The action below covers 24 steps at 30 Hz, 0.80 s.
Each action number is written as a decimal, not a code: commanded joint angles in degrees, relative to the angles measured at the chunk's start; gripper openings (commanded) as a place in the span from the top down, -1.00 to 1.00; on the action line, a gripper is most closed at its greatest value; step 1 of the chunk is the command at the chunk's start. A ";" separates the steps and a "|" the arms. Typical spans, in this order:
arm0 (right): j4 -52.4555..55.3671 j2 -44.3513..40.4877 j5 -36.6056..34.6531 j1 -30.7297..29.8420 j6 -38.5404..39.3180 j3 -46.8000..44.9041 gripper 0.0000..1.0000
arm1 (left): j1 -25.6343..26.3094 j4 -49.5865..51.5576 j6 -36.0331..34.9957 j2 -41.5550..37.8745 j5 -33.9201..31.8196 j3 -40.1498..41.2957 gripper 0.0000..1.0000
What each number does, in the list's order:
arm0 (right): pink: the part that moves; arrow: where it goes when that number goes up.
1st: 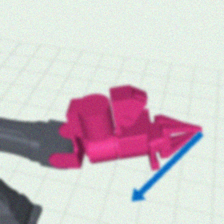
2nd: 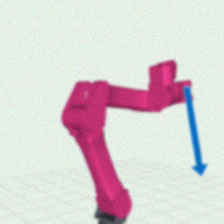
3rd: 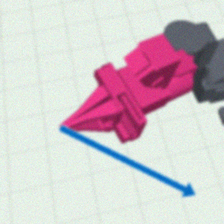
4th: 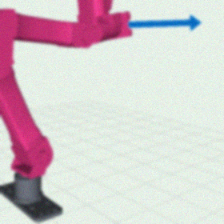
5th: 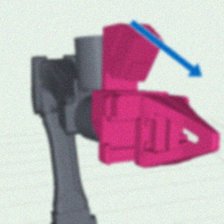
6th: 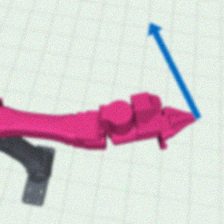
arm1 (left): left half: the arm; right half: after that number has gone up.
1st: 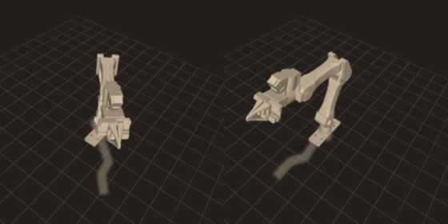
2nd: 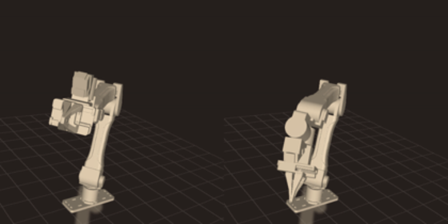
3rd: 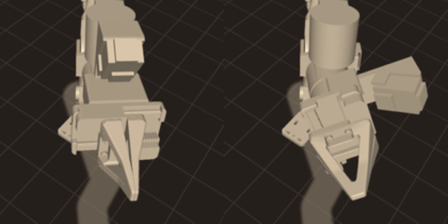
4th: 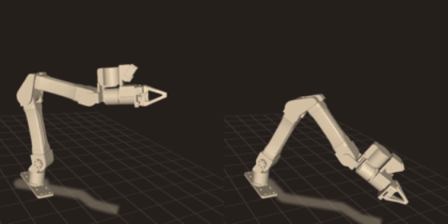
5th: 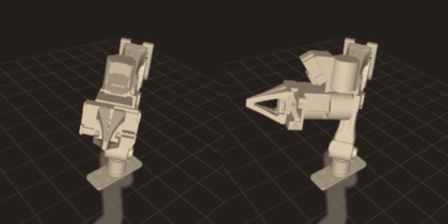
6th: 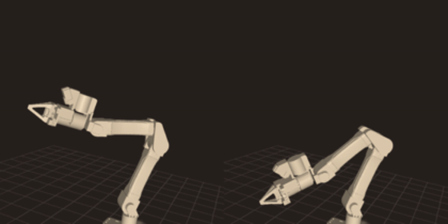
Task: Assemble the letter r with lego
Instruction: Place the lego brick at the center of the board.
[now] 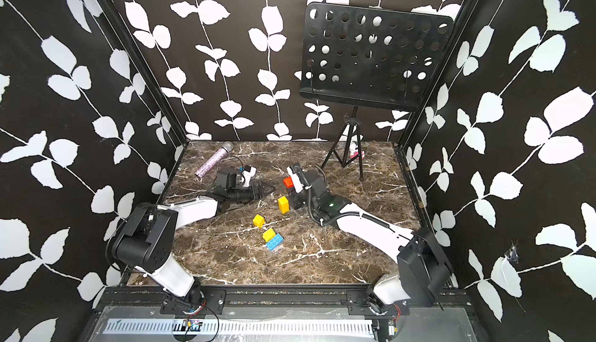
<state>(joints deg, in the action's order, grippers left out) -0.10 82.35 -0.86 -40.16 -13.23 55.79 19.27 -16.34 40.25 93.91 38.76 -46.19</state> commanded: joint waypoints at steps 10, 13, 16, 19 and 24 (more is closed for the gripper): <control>-4.54 8.08 -0.47 5.80 -6.59 -12.95 0.40 | -0.72 2.07 -1.10 -3.55 -0.89 1.77 -0.62; -4.62 8.88 -0.93 5.77 -6.48 -13.66 0.33 | -0.72 2.36 -1.16 -3.73 -1.13 2.09 -0.62; -4.54 8.45 -1.48 5.79 -6.59 -14.57 0.17 | -0.72 2.45 -1.14 -4.04 -1.38 2.59 -0.62; -4.00 6.82 -2.18 5.74 -6.72 -15.40 0.00 | -0.72 2.41 -1.12 -4.17 -1.58 3.02 -0.62; -1.65 3.37 -2.85 5.70 -5.78 -14.43 -0.09 | -0.74 2.02 -0.92 -3.91 -1.45 3.04 -0.62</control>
<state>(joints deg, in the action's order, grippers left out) -2.00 88.66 -2.39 -34.20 -19.07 40.71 18.87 -14.46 40.23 92.07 37.41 -43.75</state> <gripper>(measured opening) 0.542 0.811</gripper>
